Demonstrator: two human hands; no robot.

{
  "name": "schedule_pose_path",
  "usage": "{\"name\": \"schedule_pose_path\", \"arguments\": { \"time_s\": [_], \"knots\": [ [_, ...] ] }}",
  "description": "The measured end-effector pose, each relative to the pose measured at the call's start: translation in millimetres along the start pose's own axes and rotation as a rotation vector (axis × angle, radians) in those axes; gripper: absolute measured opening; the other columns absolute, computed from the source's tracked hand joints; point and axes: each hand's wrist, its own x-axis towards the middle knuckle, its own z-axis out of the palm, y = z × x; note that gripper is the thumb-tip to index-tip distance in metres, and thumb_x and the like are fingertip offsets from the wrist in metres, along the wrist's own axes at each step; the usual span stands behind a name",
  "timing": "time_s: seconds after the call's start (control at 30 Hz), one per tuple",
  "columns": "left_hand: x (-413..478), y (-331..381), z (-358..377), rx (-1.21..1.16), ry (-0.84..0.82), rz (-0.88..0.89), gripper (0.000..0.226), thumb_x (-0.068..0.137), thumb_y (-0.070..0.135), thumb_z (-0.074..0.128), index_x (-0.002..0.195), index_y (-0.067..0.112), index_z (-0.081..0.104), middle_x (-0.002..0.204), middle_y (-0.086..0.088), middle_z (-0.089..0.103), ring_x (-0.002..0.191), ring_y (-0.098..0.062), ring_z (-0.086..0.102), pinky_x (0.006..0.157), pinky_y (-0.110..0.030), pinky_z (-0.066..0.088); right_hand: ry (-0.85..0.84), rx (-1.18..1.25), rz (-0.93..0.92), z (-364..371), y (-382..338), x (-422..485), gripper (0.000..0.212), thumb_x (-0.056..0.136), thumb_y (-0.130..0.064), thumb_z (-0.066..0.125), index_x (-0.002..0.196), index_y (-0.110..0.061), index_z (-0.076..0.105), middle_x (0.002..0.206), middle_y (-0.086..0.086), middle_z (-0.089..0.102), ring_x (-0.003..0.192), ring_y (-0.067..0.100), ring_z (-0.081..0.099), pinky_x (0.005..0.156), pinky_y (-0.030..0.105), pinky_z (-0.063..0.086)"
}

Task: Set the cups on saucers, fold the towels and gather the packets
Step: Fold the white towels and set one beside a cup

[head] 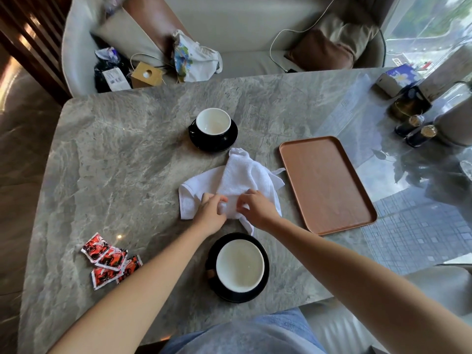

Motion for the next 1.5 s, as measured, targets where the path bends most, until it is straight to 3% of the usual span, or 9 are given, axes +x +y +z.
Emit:
{"name": "schedule_pose_path", "arguments": {
  "time_s": [0.13, 0.4, 0.57, 0.7, 0.87, 0.97, 1.13, 1.3, 1.5],
  "knots": [
    [3, 10, -7, -0.002, 0.113, 0.07, 0.035, 0.082, 0.014, 0.062, 0.117, 0.011, 0.056, 0.121, -0.01, 0.041, 0.112, -0.025, 0.046, 0.1, -0.028, 0.037, 0.205, 0.334, -0.016, -28, -23, 12, 0.021, 0.093, -0.008, 0.046, 0.073, -0.015, 0.045, 0.073, 0.004, 0.051, 0.069, 0.016, 0.045, 0.068, 0.041, 0.04],
    [-5, 66, -100, -0.489, 0.323, 0.289, 0.03, 0.091, 0.027, 0.056, 0.063, 0.025, 0.045, 0.062, 0.008, 0.044, 0.06, -0.007, 0.042, 0.058, -0.029, 0.033, 0.385, 0.759, -0.169, -112, -106, 22, 0.023, 0.097, -0.011, 0.05, 0.075, -0.016, 0.049, 0.066, -0.006, 0.046, 0.062, 0.007, 0.042, 0.061, 0.024, 0.034],
    [-22, 77, -152, -0.621, 0.403, 0.35, 0.014, 0.096, 0.018, 0.047, 0.085, 0.017, 0.055, 0.089, -0.009, 0.058, 0.089, -0.016, 0.052, 0.076, -0.03, 0.041, 0.14, 0.623, -0.388, -122, -147, 3, 0.032, 0.081, -0.026, 0.074, 0.098, -0.01, 0.052, 0.083, 0.003, 0.052, 0.071, 0.01, 0.047, 0.06, 0.023, 0.038],
    [-40, 70, -178, -0.612, 0.512, 0.332, 0.02, 0.097, 0.031, 0.044, 0.101, 0.018, 0.059, 0.092, 0.005, 0.063, 0.085, -0.004, 0.057, 0.068, -0.007, 0.043, 0.134, 0.283, -0.54, -121, -170, 2, 0.056, 0.077, -0.023, 0.078, 0.119, -0.003, 0.047, 0.099, 0.001, 0.053, 0.085, 0.011, 0.047, 0.07, 0.023, 0.035],
    [-60, 47, -204, -0.501, 0.505, 0.349, 0.025, 0.097, 0.032, 0.042, 0.094, 0.018, 0.062, 0.091, 0.001, 0.063, 0.089, -0.011, 0.058, 0.082, -0.028, 0.045, 0.142, 0.316, -0.507, -120, -194, 9, 0.011, 0.09, -0.004, 0.053, 0.097, -0.011, 0.056, 0.084, 0.0, 0.054, 0.077, 0.012, 0.048, 0.063, 0.015, 0.037],
    [-71, 35, -216, -0.361, 0.45, 0.44, 0.028, 0.09, 0.034, 0.052, 0.072, 0.013, 0.046, 0.069, -0.001, 0.041, 0.067, -0.011, 0.04, 0.065, -0.03, 0.032, 0.134, 0.386, -0.46, -117, -206, 18, 0.015, 0.097, -0.011, 0.044, 0.103, -0.007, 0.057, 0.085, 0.002, 0.054, 0.074, 0.012, 0.049, 0.058, 0.01, 0.037],
    [-90, 7, -232, -0.136, 0.229, 0.399, 0.038, 0.077, 0.025, 0.075, 0.103, 0.01, 0.052, 0.09, 0.005, 0.062, 0.073, 0.001, 0.059, 0.064, -0.016, 0.045, 0.176, 0.41, -0.439, -114, -216, 39, 0.012, 0.098, -0.022, 0.045, 0.094, -0.013, 0.052, 0.077, -0.002, 0.051, 0.066, 0.011, 0.047, 0.057, 0.02, 0.039],
    [-96, -22, -254, -0.148, 0.196, 0.275, 0.026, 0.089, 0.013, 0.06, 0.099, -0.011, 0.058, 0.091, -0.023, 0.061, 0.086, -0.022, 0.055, 0.075, -0.032, 0.042, 0.129, 0.431, -0.432, -116, -217, 58, 0.025, 0.098, -0.016, 0.045, 0.074, -0.013, 0.051, 0.062, -0.006, 0.042, 0.058, 0.008, 0.039, 0.058, 0.027, 0.033],
    [-99, -58, -294, -0.126, 0.427, 0.186, 0.016, 0.086, 0.009, 0.062, 0.1, 0.004, 0.069, 0.093, -0.01, 0.068, 0.083, -0.011, 0.061, 0.068, -0.014, 0.046, 0.142, 0.358, -0.391, -118, -216, 87, 0.021, 0.094, -0.012, 0.047, 0.078, -0.001, 0.055, 0.07, 0.006, 0.045, 0.069, 0.017, 0.042, 0.066, 0.03, 0.033]
  ]
}}
